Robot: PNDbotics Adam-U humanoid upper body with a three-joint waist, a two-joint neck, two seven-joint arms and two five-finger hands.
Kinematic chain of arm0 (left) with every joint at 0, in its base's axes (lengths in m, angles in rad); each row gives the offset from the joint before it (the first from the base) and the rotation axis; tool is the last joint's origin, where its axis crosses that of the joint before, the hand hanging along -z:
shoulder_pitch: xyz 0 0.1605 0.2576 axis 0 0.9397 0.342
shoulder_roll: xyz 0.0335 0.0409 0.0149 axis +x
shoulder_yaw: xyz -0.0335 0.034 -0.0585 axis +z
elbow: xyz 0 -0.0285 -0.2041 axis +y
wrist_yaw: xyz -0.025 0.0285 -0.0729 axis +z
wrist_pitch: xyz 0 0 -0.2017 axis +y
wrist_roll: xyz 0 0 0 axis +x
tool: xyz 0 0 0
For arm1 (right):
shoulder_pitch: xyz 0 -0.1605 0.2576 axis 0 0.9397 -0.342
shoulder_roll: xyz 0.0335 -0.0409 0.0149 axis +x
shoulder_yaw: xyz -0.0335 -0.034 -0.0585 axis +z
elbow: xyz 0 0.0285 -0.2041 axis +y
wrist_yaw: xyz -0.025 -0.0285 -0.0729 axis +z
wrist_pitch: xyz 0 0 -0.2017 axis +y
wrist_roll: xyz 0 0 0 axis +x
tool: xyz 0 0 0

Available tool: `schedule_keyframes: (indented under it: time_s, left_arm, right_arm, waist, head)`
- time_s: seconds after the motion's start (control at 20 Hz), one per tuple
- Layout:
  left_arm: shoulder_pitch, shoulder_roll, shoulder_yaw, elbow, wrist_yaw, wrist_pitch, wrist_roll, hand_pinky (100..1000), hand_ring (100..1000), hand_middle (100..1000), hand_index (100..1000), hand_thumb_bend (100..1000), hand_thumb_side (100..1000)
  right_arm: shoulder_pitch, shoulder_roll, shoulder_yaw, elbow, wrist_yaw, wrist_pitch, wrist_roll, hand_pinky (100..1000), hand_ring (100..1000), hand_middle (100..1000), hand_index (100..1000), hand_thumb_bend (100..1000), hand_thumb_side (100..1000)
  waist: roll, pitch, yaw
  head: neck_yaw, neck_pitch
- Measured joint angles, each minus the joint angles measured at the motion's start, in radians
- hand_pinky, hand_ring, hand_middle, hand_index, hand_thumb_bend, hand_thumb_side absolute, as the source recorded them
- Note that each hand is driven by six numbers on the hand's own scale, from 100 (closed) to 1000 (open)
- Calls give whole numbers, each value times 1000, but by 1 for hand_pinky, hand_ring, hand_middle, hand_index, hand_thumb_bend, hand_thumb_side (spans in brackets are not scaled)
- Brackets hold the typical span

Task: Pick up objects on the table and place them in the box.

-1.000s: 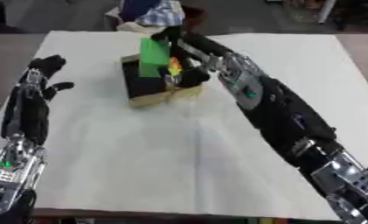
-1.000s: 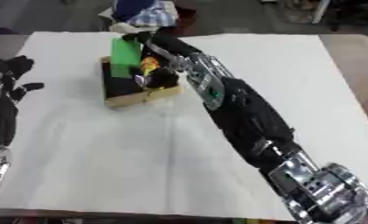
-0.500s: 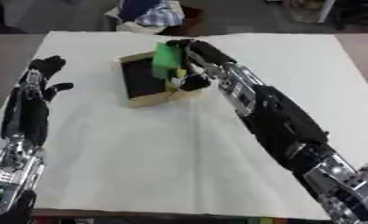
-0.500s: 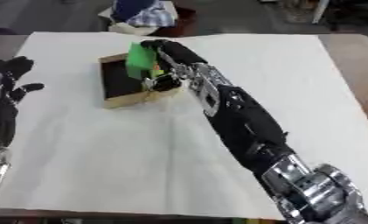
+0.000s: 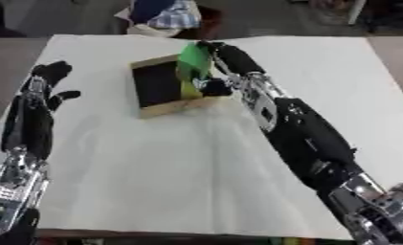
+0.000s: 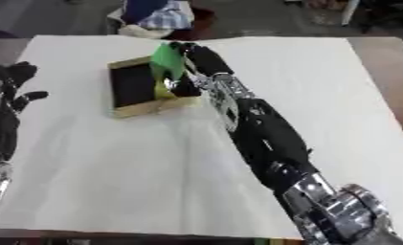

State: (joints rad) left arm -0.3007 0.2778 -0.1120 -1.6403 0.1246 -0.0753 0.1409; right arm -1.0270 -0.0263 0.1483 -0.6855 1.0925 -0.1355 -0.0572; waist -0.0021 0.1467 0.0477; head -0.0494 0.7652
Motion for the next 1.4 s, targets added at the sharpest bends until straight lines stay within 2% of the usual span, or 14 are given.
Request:
schedule_keyframes:
  time_s: [0.3,0.5,0.6,0.8,1.05,1.4]
  left_arm:
    - [0,-6,0,0,1,0,0,719,932,766,819,100,928]
    - [0,-6,0,0,1,0,0,719,933,766,819,100,928]
    - [0,-6,0,0,1,0,0,719,933,766,819,100,927]
    - [0,-6,0,0,1,0,0,719,933,766,819,100,928]
    - [0,-6,0,0,2,0,0,719,934,767,819,100,928]
    - [0,-6,0,0,2,0,0,720,934,767,819,100,928]
  right_arm:
    - [4,9,-21,0,23,-51,35,780,762,724,974,100,655]
    - [3,13,-17,0,24,-84,87,804,807,822,995,100,746]
    - [2,13,-10,-1,28,-105,117,820,835,889,1000,100,771]
    - [-3,13,-4,-20,51,-135,173,831,856,945,1000,108,781]
    - [-4,13,-3,-43,75,-139,205,835,869,968,1000,127,779]
    - [-3,11,-17,-64,86,-113,187,833,869,969,1000,124,763]
  waist:
    - [0,0,-2]
    - [0,0,-2]
    - [0,0,-2]
    - [0,0,-2]
    - [0,0,-1]
    - [0,0,-1]
  head:
    - [0,0]
    - [1,0]
    - [1,0]
    - [1,0]
    - [1,0]
    - [3,0]
